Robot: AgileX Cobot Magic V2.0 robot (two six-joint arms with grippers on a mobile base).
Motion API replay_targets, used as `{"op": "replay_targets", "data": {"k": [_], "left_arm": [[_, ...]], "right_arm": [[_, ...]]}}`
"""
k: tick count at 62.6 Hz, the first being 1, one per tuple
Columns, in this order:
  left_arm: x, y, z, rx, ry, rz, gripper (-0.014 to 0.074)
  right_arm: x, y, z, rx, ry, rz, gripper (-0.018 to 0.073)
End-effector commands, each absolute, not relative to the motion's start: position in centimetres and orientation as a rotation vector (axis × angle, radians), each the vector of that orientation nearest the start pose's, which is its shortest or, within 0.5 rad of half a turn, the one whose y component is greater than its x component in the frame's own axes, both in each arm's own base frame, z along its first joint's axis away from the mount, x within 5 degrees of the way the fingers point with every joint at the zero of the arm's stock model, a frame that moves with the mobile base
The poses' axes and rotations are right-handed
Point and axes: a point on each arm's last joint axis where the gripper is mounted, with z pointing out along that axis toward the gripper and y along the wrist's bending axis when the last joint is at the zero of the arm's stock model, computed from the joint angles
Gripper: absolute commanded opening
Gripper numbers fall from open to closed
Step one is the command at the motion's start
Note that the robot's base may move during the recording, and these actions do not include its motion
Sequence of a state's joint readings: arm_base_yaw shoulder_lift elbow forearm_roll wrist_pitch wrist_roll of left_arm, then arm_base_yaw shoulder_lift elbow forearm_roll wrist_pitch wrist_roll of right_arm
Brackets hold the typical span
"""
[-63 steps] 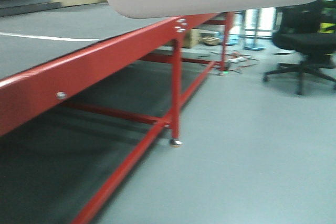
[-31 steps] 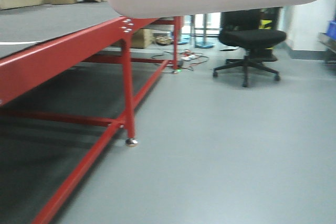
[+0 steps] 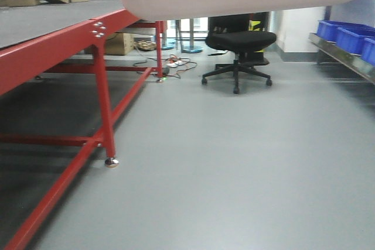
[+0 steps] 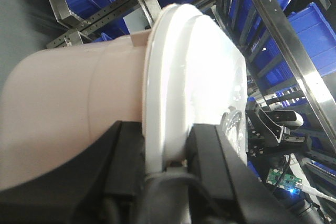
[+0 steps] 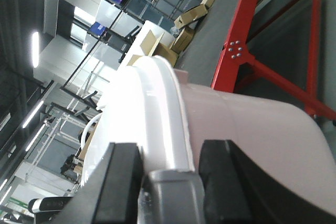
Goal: Grab white bin and place on right shelf
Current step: 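Hold the bin raised while the base drives away from the table, then carry the bin with both grippers toward the steel shelf of blue crates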
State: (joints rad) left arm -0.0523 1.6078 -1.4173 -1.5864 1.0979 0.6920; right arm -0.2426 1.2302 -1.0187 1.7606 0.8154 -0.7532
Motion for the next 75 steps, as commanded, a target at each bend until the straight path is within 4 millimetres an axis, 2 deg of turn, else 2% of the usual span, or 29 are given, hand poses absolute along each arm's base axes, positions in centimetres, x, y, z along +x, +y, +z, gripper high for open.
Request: {"op": "replay_targets", "data": {"k": [1,75], "left_arm": [[30.09,-11.65,42.61,0.483,1.766,-1.725,-0.0126],[30.09,-11.65,42.61,0.483,1.766,-1.725,-0.0126]], "right_arm": [[24.35,2.0,43.38,0.231,1.467,1.477,0.0059],[24.35,2.0,43.38,0.231,1.467,1.477,0.0059]]}}
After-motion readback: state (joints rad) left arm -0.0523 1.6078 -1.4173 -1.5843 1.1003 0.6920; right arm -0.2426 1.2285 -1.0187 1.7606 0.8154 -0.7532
